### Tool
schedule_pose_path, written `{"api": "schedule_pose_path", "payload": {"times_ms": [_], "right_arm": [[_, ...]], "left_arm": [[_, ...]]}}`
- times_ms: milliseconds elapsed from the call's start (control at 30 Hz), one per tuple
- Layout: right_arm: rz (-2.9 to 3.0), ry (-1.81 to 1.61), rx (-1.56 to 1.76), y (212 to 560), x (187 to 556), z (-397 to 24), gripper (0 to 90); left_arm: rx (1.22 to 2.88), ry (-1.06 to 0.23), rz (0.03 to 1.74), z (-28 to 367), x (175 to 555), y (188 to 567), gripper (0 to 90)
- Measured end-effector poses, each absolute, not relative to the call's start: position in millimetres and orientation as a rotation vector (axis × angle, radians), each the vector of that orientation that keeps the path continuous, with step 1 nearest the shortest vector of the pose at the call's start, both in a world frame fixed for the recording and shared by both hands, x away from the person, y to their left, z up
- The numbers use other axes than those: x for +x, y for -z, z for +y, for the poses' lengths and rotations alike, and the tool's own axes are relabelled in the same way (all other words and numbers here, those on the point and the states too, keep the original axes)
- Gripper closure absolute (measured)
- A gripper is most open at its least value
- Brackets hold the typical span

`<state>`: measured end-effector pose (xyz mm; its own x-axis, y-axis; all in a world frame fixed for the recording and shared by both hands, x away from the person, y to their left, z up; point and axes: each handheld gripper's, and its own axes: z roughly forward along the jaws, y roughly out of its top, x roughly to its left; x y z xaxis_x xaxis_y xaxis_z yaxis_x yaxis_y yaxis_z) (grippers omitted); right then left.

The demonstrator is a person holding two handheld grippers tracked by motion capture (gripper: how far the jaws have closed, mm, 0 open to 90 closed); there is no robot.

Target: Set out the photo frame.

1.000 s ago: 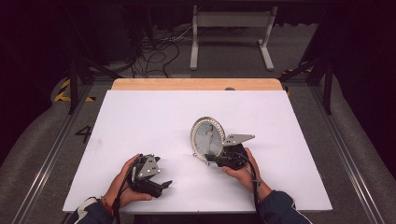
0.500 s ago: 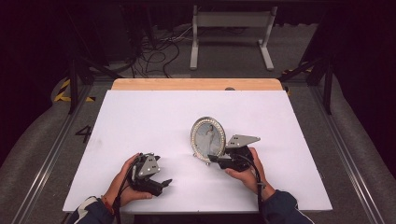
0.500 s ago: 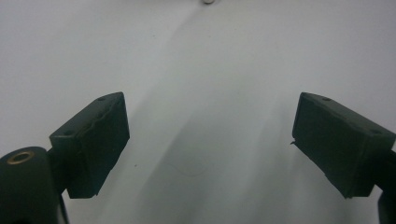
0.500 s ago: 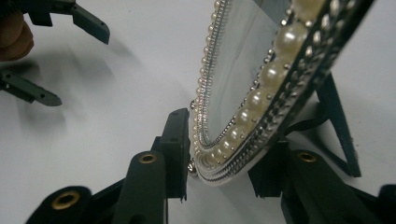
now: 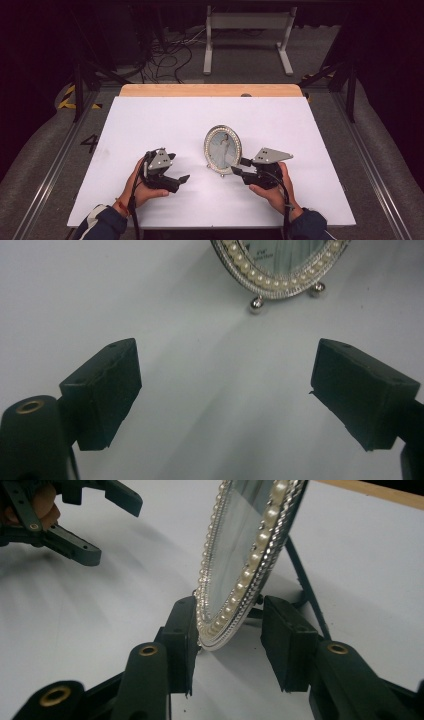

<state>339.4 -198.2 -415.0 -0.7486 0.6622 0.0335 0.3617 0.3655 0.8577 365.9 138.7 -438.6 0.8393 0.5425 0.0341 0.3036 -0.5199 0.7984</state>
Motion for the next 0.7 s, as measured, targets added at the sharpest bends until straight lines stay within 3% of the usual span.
{"api": "schedule_pose_path", "payload": {"times_ms": [200, 700], "right_arm": [[2.252, -1.375, 0.93, 412.1, 337.4, -200.8, 61.7], [2.178, -1.423, 0.937, 412.1, 336.1, -200.7, 73.5]], "left_arm": [[2.116, -0.329, 0.599, 116.6, 381.2, 434.9, 15.0], [2.079, -0.257, 0.594, 83.8, 406.6, 439.5, 27.4]]}}
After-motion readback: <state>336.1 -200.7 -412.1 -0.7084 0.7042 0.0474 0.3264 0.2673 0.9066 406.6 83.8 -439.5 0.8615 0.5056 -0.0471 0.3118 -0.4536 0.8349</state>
